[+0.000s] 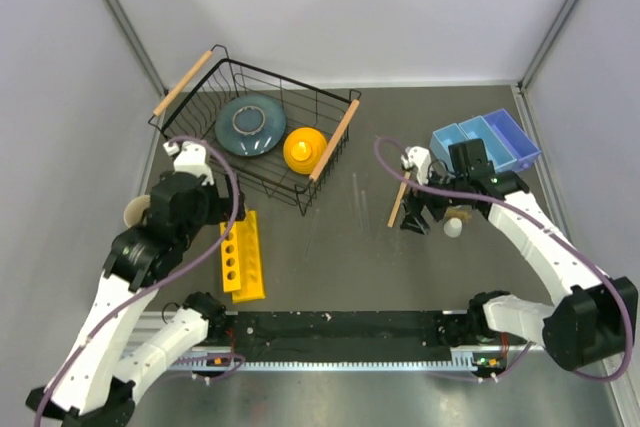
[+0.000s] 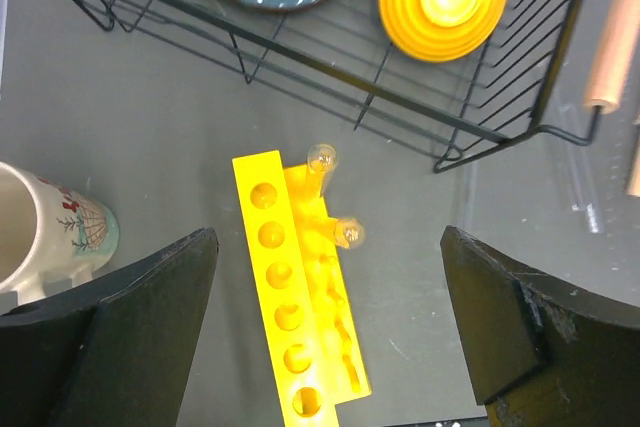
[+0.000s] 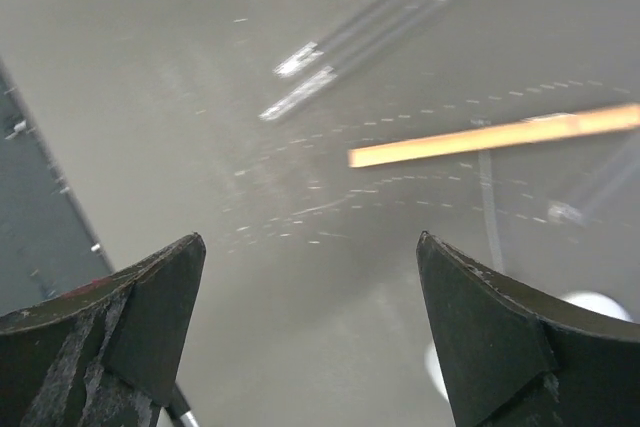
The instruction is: Organize the chemistry lab equipment
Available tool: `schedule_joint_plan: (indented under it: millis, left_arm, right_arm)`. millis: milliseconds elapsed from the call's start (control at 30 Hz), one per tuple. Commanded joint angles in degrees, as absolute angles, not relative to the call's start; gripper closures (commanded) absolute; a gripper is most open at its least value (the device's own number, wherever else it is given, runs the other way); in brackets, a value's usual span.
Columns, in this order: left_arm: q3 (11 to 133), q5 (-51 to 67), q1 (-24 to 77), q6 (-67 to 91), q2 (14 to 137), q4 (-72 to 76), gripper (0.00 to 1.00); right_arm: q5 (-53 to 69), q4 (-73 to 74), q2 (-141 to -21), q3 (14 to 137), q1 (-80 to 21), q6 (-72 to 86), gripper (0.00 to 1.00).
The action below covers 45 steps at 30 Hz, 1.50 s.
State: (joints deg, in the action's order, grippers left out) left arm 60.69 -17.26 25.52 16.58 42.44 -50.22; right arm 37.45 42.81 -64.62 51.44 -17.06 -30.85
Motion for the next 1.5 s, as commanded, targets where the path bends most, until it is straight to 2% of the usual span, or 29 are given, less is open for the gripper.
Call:
schedule_joint_plan:
  millis: [0, 100, 267, 667, 1067, 1400, 1467]
  left_arm:
    - [61.70, -13.38, 25.31, 17.84, 37.27, -49.49, 0.01]
    - [59.77, -10.30, 25.31, 19.33, 34.72, -47.99, 0.01]
    - [57.31, -7.65, 25.31, 21.97, 31.12, -47.64, 0.01]
    - [56.08, -7.56, 25.31, 23.03, 26.54, -47.20, 0.01]
    - [57.48, -7.47, 25.31, 22.68, 28.12, -46.85, 0.01]
    - [58.97, -5.98, 25.31, 23.73, 29.18, -47.11, 0.01]
    - [59.15, -5.02, 25.31, 24.34, 29.71, -46.93, 0.01]
  right_arm:
    - [22.16, 40.34, -72.39, 59.84, -15.73, -21.99, 0.12]
    - [17.76, 40.34, -79.16, 64.24, -15.29, -18.55, 0.15]
    - [11.00, 40.43, -89.28, 71.09, -15.12, -14.68, 0.26]
    - [9.31, 40.52, -104.22, 78.22, -10.81, -13.45, 0.41]
    - [11.78, 40.08, -110.39, 79.54, -9.84, -13.71, 0.57]
    - [10.81, 39.11, -111.71, 80.34, -8.62, -12.66, 0.85]
    - [10.81, 37.89, -109.44, 79.55, -8.35, -12.66, 0.86]
